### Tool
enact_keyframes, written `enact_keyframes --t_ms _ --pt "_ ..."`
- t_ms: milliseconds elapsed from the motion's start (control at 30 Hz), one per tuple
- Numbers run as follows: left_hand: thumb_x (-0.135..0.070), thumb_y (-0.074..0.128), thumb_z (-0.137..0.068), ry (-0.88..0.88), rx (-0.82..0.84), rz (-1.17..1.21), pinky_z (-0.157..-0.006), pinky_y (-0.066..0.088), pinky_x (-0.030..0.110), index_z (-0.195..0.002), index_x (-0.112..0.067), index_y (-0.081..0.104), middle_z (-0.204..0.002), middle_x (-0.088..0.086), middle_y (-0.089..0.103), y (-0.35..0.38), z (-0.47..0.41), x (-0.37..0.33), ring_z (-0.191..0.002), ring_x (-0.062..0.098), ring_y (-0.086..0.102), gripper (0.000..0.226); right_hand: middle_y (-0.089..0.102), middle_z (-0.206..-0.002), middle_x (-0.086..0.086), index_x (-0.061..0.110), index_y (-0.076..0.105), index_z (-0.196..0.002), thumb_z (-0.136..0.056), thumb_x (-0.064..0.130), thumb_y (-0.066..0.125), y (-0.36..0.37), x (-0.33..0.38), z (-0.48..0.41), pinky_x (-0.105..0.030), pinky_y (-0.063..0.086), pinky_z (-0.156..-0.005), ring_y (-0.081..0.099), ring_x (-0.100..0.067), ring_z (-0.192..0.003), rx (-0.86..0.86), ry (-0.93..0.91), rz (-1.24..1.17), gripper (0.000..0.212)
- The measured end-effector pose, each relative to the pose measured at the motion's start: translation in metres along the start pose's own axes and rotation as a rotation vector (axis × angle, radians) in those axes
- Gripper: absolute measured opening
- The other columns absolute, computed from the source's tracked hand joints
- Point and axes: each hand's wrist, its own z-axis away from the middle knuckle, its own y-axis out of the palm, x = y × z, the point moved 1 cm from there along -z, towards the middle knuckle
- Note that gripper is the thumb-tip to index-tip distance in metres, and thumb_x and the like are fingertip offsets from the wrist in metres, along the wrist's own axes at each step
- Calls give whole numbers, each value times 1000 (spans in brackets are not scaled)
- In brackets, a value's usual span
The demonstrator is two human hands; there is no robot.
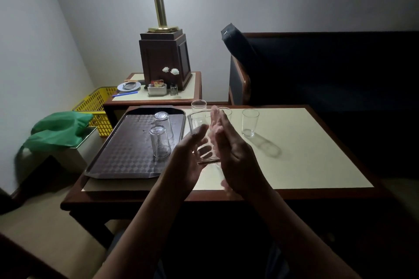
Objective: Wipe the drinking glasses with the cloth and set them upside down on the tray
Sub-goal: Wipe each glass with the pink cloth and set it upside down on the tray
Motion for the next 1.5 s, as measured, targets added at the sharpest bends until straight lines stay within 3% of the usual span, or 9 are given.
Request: enact_keyframes --t_ms 100,233,333,500,767,900,1067,1200,1500 --pt "-50 72 -87 32 -33 17 -118 33 57 -131 -16 66 -124 19 55 -5 -8 -8 -120 38 52 56 15 -173 16 27 13 -167 -112 18 41 4 3 14 -21 31 -123 21 -5 -158 -20 -169 15 63" --pt "-43 58 -95 20 -46 107 -108 47 55 -138 -14 54 -130 22 69 -11 -8 -8 -124 38 64 51 12 -173 22 36 10 -167 -111 7 43 8 -2 27 -40 57 -104 43 -38 -147 34 -132 -70 71" --pt "-47 59 -92 -51 15 98 -97 54 50 -142 -12 55 -137 20 66 -5 1 1 -123 34 65 61 14 -173 21 30 16 -167 -113 16 40 5 -1 13 -18 40 -117 23 1 -156 -23 -99 -42 61" --pt "-45 70 -92 25 5 16 -99 41 47 -138 -7 60 -117 19 59 1 -3 2 -111 34 56 61 14 -174 15 26 15 -167 -112 8 40 4 6 11 -25 21 -128 12 -2 -159 -16 -116 -32 63" --pt "-54 55 -97 -23 -4 30 -112 43 59 -141 -12 57 -137 21 65 -2 -1 1 -129 40 62 61 21 -161 37 41 16 -165 -112 12 44 4 2 14 -15 57 -89 48 -2 -141 -14 12 -115 66" --pt "-49 61 -99 38 40 -57 -115 40 61 -129 -16 69 -134 19 67 4 -4 0 -128 45 59 45 18 -172 18 26 20 -166 -109 1 46 8 7 9 -29 34 -124 20 -3 -158 -91 -125 -19 68" --pt "-43 46 -107 85 13 29 -88 61 40 -132 -10 59 -122 13 75 2 0 -9 -112 29 73 43 17 -171 24 29 20 -166 -106 -3 46 11 6 25 -21 32 -123 19 -1 -158 -25 -130 -86 72" --pt "-57 51 -99 15 25 26 -110 44 59 -139 -11 60 -136 23 65 8 3 0 -128 42 62 62 42 -158 30 45 22 -163 -109 14 51 2 7 8 -33 58 -100 60 -6 -130 -57 42 -168 69" --pt "-49 42 -106 54 -6 100 -110 47 52 -144 -10 51 -131 16 71 1 -3 -7 -124 33 67 55 18 -172 21 34 22 -165 -110 6 45 14 6 28 -36 43 -120 25 -13 -159 -42 -159 -94 66"
